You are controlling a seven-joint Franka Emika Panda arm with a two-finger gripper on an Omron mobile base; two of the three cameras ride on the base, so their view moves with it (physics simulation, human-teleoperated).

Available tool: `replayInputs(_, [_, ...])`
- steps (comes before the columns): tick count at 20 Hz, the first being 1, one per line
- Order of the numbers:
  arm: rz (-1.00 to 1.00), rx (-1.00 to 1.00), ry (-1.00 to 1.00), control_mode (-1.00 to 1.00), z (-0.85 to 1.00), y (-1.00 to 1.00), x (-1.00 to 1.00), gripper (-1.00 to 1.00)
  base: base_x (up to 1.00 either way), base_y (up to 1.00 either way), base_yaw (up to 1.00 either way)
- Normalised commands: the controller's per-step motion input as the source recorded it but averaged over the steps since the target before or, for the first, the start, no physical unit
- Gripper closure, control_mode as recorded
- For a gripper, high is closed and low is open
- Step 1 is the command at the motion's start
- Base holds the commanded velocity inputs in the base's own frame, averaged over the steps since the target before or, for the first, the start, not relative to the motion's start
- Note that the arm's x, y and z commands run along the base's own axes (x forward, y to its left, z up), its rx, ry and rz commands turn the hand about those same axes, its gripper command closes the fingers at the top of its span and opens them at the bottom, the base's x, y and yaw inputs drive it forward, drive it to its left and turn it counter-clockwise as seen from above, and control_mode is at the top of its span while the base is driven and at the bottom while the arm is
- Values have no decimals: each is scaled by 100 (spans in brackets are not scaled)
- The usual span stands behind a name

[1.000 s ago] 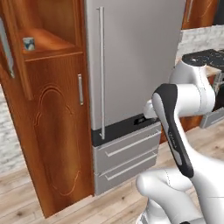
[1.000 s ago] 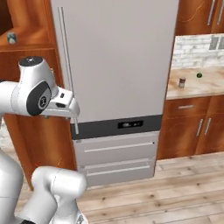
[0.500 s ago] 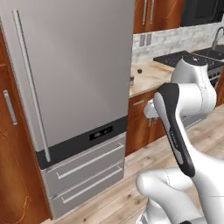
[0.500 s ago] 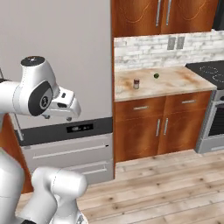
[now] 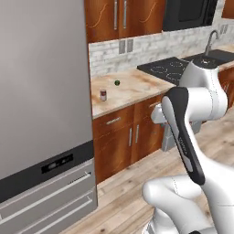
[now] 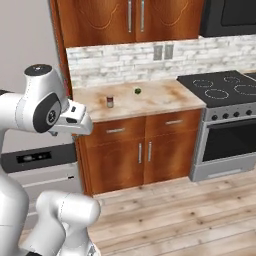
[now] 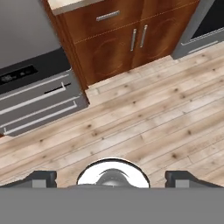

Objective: Restock the canned food cabinet by taking the new fresh canned food from the counter and placing it in the cabinet. Then, take the old canned food from the cabinet and place it on the counter.

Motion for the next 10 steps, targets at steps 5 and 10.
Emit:
replayInputs(5, [0, 0, 0, 100, 0, 0, 0, -100, 100, -100, 3])
replayInputs(10, [0, 0, 0, 100, 0, 0, 0, -100, 100, -74, 9])
